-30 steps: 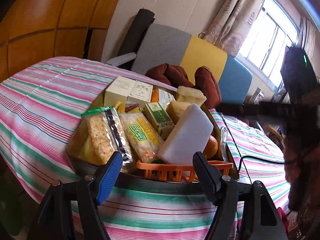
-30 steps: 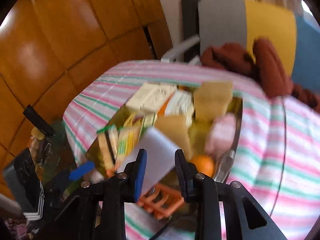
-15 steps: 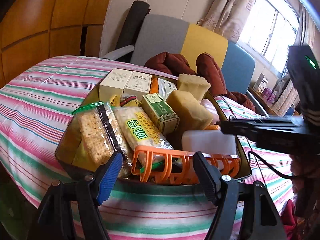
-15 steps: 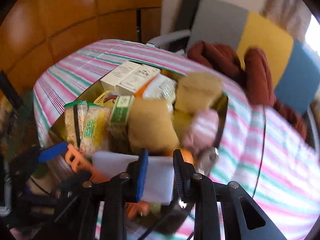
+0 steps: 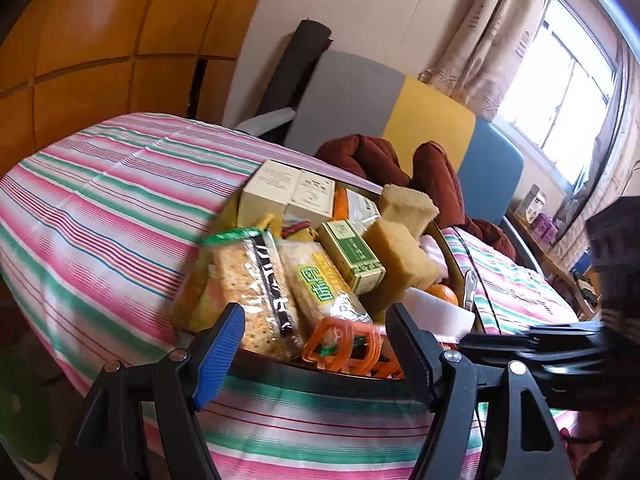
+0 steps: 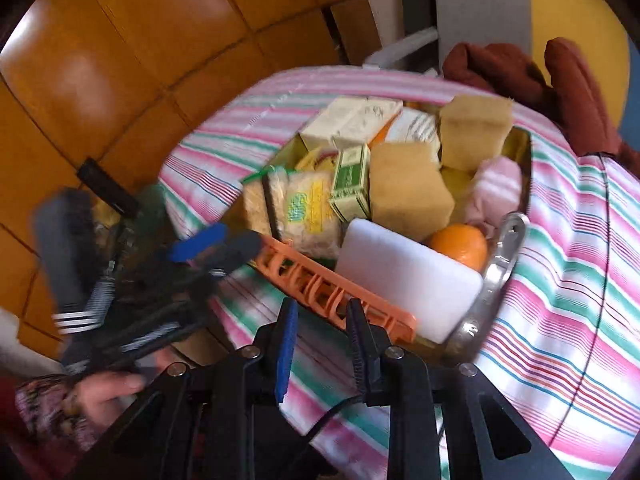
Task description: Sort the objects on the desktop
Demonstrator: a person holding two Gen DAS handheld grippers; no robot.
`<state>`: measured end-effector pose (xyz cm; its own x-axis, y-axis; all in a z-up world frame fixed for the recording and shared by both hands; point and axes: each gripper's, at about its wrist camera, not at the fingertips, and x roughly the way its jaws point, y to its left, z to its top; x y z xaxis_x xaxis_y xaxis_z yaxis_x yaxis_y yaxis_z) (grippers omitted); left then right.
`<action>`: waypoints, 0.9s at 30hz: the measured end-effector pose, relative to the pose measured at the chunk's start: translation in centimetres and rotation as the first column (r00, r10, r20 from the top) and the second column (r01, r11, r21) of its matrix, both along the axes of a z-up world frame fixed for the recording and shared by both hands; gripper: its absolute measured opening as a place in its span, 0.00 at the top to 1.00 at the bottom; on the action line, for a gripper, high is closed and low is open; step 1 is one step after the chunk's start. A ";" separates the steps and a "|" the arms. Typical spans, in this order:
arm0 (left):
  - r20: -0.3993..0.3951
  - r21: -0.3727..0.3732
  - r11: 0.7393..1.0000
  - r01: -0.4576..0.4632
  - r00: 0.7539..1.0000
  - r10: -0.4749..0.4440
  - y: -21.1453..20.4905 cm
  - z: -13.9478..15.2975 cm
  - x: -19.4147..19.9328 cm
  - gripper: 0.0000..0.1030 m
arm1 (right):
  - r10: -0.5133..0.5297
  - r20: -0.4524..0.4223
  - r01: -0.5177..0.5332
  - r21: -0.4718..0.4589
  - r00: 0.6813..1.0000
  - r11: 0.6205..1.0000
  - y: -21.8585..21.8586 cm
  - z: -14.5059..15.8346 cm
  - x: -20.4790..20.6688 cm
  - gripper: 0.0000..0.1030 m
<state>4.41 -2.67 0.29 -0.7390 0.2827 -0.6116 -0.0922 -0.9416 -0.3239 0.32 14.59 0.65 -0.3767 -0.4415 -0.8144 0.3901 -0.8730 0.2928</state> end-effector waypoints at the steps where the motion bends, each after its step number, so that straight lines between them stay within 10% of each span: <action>1: 0.002 -0.004 1.000 -0.005 1.000 0.005 0.0 0.3 0.0 0.28 | -0.019 -0.030 0.020 0.015 0.999 1.000 -0.2 0.0 -0.3 0.74; 6: 0.030 -0.032 0.999 0.010 0.999 -0.009 0.4 1.0 0.3 0.28 | -0.100 -0.043 0.100 -0.010 0.994 0.995 0.3 -0.2 -1.2 0.73; 10: 0.070 -0.075 0.997 0.009 0.998 -0.004 1.0 1.3 0.4 0.28 | -0.197 -0.136 0.189 -0.067 0.971 0.980 2.0 1.7 1.1 0.31; 22: -0.024 -0.302 0.951 -0.065 0.998 0.061 3.7 4.5 2.1 0.28 | -0.367 -0.237 0.383 0.021 0.899 0.924 4.5 4.3 3.6 0.08; 27: -0.017 -0.278 0.957 -0.083 0.997 0.082 3.3 4.9 2.2 0.28 | -0.406 -0.221 0.421 0.022 0.887 0.907 4.1 3.4 3.7 0.04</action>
<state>6.58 0.64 5.23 -0.7558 0.0400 -0.6536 -0.0115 -0.9988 -0.0478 4.02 18.68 4.01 -0.6756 -0.1556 -0.7206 0.0345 -0.9831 0.1798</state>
